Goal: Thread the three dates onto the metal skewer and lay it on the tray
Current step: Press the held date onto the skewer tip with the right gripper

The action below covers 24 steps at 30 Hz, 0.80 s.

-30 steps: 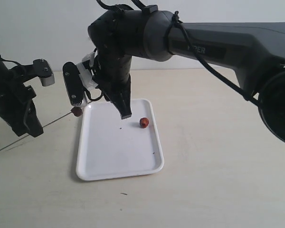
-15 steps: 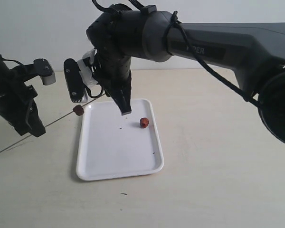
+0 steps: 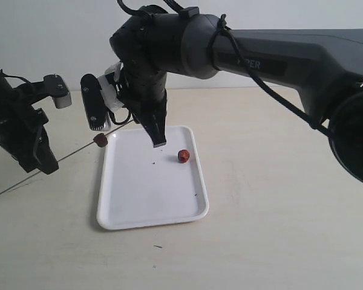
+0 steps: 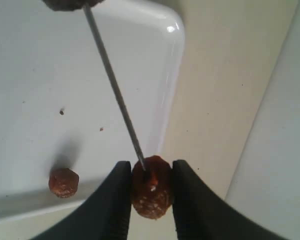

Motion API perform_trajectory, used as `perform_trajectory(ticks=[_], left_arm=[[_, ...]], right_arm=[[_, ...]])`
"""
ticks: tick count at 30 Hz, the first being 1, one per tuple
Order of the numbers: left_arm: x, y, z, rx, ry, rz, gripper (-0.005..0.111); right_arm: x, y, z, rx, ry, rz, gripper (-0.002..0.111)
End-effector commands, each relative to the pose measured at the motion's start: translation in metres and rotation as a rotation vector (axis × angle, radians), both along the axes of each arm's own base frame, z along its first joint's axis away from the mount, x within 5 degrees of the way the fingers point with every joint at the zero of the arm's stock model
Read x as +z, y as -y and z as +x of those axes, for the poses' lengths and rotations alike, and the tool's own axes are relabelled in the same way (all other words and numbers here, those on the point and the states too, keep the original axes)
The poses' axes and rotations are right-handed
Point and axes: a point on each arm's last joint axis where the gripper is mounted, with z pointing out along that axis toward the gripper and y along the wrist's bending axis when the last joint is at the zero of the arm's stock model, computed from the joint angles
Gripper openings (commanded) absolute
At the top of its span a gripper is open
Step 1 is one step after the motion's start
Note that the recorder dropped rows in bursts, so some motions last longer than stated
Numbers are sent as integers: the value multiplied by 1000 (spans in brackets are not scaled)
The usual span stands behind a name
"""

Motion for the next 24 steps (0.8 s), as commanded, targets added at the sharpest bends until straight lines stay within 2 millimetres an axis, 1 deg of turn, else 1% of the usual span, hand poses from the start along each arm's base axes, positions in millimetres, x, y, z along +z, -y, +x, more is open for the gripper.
perform_trajectory(ticks=[1, 7, 15, 24], left_arm=[[1, 0, 0, 17, 0, -11, 0], [1, 0, 0, 17, 0, -11, 0], [1, 0, 0, 17, 0, -11, 0], [1, 0, 0, 17, 0, -11, 0]], right_arm=[[4, 0, -3, -11, -15, 11, 28], [3, 1, -4, -18, -31, 5, 28], [5, -9, -7, 22, 12, 2, 28], [6, -3, -3, 1, 38, -26, 25]])
